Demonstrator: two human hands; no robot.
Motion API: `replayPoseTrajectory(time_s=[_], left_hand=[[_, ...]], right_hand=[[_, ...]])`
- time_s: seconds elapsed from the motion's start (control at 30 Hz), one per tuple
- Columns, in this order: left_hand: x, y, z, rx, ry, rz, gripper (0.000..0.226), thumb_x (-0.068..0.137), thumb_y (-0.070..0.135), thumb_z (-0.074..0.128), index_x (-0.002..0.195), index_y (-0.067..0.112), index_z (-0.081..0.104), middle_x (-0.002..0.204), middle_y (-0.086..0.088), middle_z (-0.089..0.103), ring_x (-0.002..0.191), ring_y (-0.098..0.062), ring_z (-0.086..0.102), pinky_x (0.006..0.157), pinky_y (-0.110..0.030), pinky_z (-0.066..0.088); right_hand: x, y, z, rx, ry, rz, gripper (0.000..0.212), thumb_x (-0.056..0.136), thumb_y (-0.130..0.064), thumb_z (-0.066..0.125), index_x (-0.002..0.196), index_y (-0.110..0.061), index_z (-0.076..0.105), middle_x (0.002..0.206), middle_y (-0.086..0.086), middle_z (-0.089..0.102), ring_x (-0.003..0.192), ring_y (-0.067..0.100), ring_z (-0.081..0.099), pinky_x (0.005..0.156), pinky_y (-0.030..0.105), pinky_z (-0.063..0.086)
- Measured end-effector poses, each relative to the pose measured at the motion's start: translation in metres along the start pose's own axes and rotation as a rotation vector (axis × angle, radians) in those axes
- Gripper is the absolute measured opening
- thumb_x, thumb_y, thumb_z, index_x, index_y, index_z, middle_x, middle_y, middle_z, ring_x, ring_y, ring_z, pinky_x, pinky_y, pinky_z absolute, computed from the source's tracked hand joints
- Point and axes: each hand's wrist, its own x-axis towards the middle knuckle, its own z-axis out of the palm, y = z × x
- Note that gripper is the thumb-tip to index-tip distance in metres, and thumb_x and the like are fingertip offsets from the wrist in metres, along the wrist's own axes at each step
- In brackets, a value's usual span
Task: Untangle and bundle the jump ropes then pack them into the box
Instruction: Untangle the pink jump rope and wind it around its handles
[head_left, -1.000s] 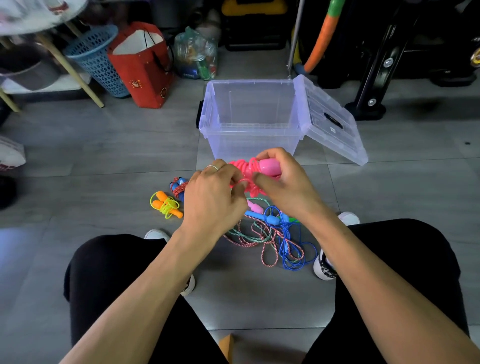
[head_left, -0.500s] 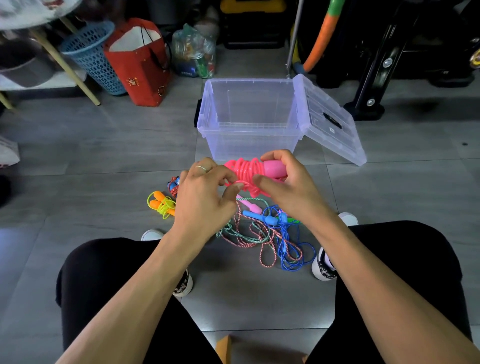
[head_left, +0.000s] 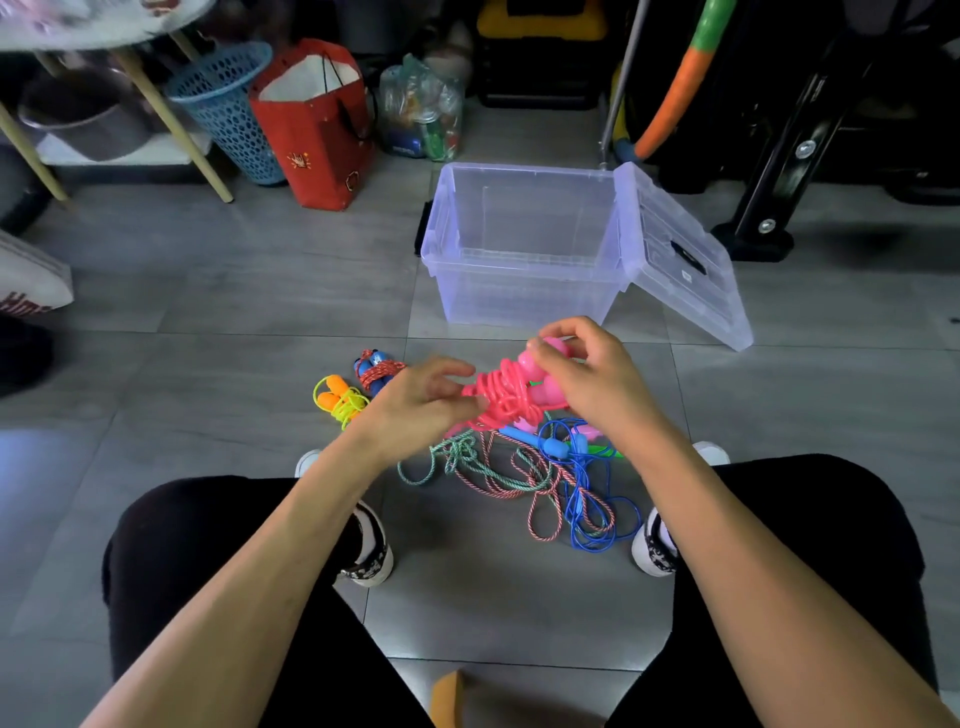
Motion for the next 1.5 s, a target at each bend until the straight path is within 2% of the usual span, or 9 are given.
replayPoseTrajectory(time_s=[0.17, 0.3, 0.4, 0.5, 0.6, 0.83, 1.17, 1.37, 1.5], left_hand=[[-0.008, -0.027, -0.012, 0.039, -0.101, 0.099, 0.011, 0.095, 0.022, 0.063, 0.105, 0.025, 0.067, 0.083, 0.019, 0.071, 0.077, 0.009, 0.061, 0.073, -0.014, 0.046], [-0.012, -0.054, -0.023, 0.031, -0.144, 0.048, 0.047, 0.080, 0.053, 0.060, 0.101, 0.011, 0.066, 0.085, -0.007, 0.060, 0.082, -0.012, 0.053, 0.081, -0.036, 0.049], [-0.013, -0.080, -0.023, -0.146, -0.156, -0.033, 0.038, 0.086, 0.036, 0.063, 0.101, 0.002, 0.067, 0.086, -0.008, 0.062, 0.083, -0.014, 0.061, 0.085, -0.035, 0.055], [-0.015, -0.104, -0.019, -0.421, -0.032, -0.130, 0.017, 0.096, 0.014, 0.059, 0.105, 0.004, 0.069, 0.092, -0.011, 0.070, 0.083, -0.017, 0.069, 0.078, -0.025, 0.058], [-0.008, -0.131, -0.023, -0.716, 0.172, -0.290, 0.016, 0.097, 0.013, 0.055, 0.102, 0.003, 0.067, 0.086, -0.010, 0.072, 0.075, -0.020, 0.071, 0.069, -0.023, 0.059], [0.054, -0.236, -0.052, -1.109, 0.680, -0.632, 0.016, 0.098, 0.014, 0.057, 0.088, 0.001, 0.056, 0.089, -0.014, 0.059, 0.075, -0.021, 0.060, 0.048, -0.027, 0.057], [0.132, -0.323, -0.071, -1.111, 0.711, -0.708, 0.007, 0.100, 0.015, 0.051, 0.100, 0.009, 0.056, 0.103, -0.009, 0.060, 0.089, -0.018, 0.062, 0.064, -0.024, 0.056], [0.144, -0.328, -0.073, -1.210, 0.687, -0.720, 0.022, 0.101, 0.020, 0.050, 0.118, 0.005, 0.052, 0.097, -0.010, 0.061, 0.079, -0.017, 0.063, 0.067, -0.024, 0.058], [0.130, -0.320, -0.057, -1.086, 0.554, -0.850, 0.012, 0.099, 0.017, 0.054, 0.094, 0.007, 0.056, 0.080, -0.010, 0.058, 0.059, -0.018, 0.061, 0.043, -0.024, 0.051]], right_hand=[[0.010, -0.001, 0.019, 0.067, 0.001, 0.126, 0.019, 0.082, -0.039, 0.073, 0.090, -0.024, 0.065, 0.089, -0.004, 0.072, 0.082, 0.023, 0.070, 0.076, 0.044, 0.059], [0.018, -0.006, 0.041, 0.090, -0.031, 0.208, 0.021, 0.084, -0.035, 0.073, 0.095, -0.017, 0.068, 0.085, -0.001, 0.069, 0.065, 0.015, 0.061, 0.049, 0.019, 0.043], [0.025, -0.005, 0.063, 0.033, -0.075, 0.234, 0.022, 0.084, -0.036, 0.072, 0.091, -0.015, 0.069, 0.080, 0.004, 0.068, 0.060, 0.015, 0.059, 0.048, 0.022, 0.041], [0.035, -0.001, 0.082, 0.086, -0.115, 0.309, 0.021, 0.088, -0.034, 0.069, 0.086, -0.013, 0.066, 0.072, 0.008, 0.066, 0.052, 0.016, 0.056, 0.043, 0.023, 0.043], [0.048, 0.007, 0.104, 0.109, -0.179, 0.361, 0.023, 0.090, -0.033, 0.066, 0.095, -0.011, 0.065, 0.087, 0.008, 0.066, 0.071, 0.018, 0.063, 0.056, 0.030, 0.050], [0.072, 0.050, 0.158, -0.211, -0.380, 0.409, 0.012, 0.086, -0.029, 0.068, 0.082, -0.019, 0.063, 0.079, 0.002, 0.072, 0.066, 0.014, 0.067, 0.062, 0.030, 0.054], [0.118, 0.102, 0.208, -0.499, -0.446, 0.355, 0.008, 0.079, -0.025, 0.071, 0.077, -0.022, 0.064, 0.068, -0.005, 0.070, 0.072, 0.018, 0.072, 0.081, 0.046, 0.057], [0.121, 0.100, 0.217, -0.521, -0.467, 0.357, 0.011, 0.086, -0.023, 0.068, 0.095, -0.018, 0.067, 0.088, 0.004, 0.074, 0.085, 0.019, 0.072, 0.071, 0.023, 0.053], [0.106, 0.099, 0.207, -0.516, -0.445, 0.343, 0.009, 0.087, -0.019, 0.067, 0.095, -0.015, 0.067, 0.086, 0.006, 0.072, 0.087, 0.012, 0.067, 0.055, 0.002, 0.039]])
